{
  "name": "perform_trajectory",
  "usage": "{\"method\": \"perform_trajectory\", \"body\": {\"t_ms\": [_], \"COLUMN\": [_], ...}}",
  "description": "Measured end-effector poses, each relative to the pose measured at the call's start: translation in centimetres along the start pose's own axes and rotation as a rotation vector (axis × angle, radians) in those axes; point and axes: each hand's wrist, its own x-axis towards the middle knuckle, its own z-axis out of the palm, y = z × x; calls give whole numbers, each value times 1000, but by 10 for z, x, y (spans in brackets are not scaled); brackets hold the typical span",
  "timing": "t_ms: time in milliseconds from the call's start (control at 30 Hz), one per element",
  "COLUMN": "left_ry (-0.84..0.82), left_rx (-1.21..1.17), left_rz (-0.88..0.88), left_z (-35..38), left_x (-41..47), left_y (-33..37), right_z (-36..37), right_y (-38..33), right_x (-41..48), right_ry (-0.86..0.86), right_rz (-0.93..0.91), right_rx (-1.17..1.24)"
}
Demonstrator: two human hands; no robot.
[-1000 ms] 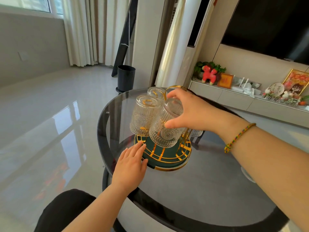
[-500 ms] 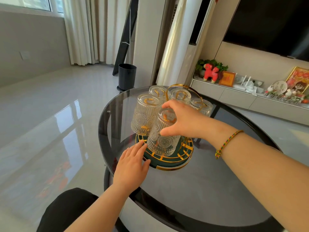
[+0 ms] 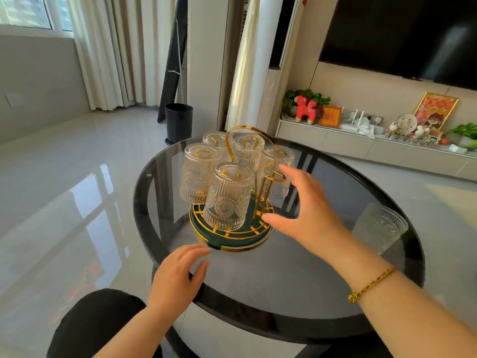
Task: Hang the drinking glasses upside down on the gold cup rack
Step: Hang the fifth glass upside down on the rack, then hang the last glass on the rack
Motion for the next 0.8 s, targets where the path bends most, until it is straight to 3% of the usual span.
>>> {"method": "perform_trajectory", "body": {"t_ms": [200,300,500,600,800], "left_ry": [-177,-282,-467,-481,-475], "left_rx": [68,41,207,204,186], "left_rz": [273,212,124,140,129], "left_z": [20,41,68,69,69], "left_x": [-5,7,23,23,22], "left_y": [44,59,60,56,54], "right_z": [4,1,-8,-10,-9], "right_y": [66,100,153,171,188], "right_x": [-64,-84,-95,-87,-64], "right_ry": [128,285,626,602,561], "right_rz": [241,386,701,835,846], "right_rx": [47,70,79,175,204]}}
